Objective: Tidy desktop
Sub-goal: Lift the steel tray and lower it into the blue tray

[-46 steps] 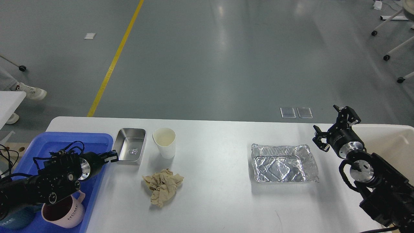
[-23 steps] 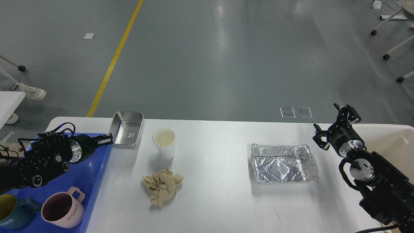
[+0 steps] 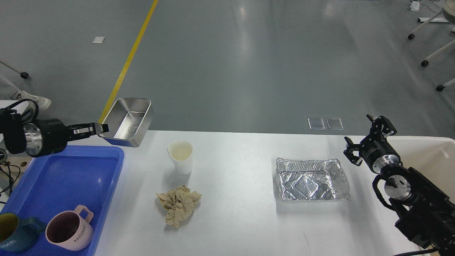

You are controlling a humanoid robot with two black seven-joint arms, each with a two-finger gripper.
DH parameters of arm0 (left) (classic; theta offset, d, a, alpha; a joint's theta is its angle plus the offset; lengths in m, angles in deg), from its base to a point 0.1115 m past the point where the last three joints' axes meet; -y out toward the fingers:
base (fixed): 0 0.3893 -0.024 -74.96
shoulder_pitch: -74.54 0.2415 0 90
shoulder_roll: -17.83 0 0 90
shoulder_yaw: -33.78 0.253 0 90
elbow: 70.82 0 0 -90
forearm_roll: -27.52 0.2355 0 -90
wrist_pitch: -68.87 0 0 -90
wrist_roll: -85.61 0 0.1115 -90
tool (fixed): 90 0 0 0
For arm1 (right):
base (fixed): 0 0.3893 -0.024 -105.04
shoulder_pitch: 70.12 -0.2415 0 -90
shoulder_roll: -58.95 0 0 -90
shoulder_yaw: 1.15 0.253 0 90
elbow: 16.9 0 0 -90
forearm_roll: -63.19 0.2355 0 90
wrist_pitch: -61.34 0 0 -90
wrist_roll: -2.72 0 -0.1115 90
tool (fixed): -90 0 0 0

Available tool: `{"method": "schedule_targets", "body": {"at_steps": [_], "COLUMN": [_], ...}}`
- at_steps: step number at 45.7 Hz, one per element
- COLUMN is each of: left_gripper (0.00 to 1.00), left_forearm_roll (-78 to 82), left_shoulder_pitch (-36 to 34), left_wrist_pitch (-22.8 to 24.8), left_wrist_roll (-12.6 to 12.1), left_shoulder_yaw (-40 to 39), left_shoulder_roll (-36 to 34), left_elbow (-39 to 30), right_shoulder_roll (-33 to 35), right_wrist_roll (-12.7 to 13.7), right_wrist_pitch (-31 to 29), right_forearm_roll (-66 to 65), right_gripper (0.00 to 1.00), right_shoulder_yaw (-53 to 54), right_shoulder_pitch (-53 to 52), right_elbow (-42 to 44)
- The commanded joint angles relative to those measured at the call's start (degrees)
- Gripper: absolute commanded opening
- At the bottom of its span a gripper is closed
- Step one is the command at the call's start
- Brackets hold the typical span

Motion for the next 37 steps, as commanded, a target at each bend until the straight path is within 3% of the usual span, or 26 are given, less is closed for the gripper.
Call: {"method": "schedule_targets", "body": {"at_steps": [1,10,18,30,37], "left_gripper": [0.03,0.01,0.01,0.0,0.0], "left_forearm_roll": [0.1,-1.1,-6.8,-7.5,-6.8], "left_shoulder_pitch": [-3.9,-9.8,-12.0,-11.4,-9.4], "left_wrist_pitch": [5.9,21.6,32.7,32.2,28.0], "left_wrist_roll": [0.4,0.7,0.2,-0.8,-3.6], "left_shoulder_yaw": [-0.6,-8.4,-13.5,-13.9,-11.2], "left_shoulder_roll": [-8.6,-22.7,-27.5,-28.4,-26.8], "left_elbow": [-4.6,-8.7,-8.8,-8.9,-8.2], "right_shoulder_roll": [0.0,0.0,-0.5,-0.4,-0.4], "right_wrist_roll": [0.0,0.0,0.0,0.0,0.0], "right_wrist_pitch": [0.0,0.0,0.0,0.0,-0.1], "right_forearm_roll": [0.0,0.0,0.0,0.0,0.0], "right_gripper": [1.0,1.0,1.0,1.0,1.0], "right_shoulder_yaw": [0.0,0.1,0.1,0.1,0.1], "right_shoulder_pitch": [-0.3,-0.4,-0.5,-0.8,-0.8], "right_elbow": [0.0,0.0,0.0,0.1,0.1]}}
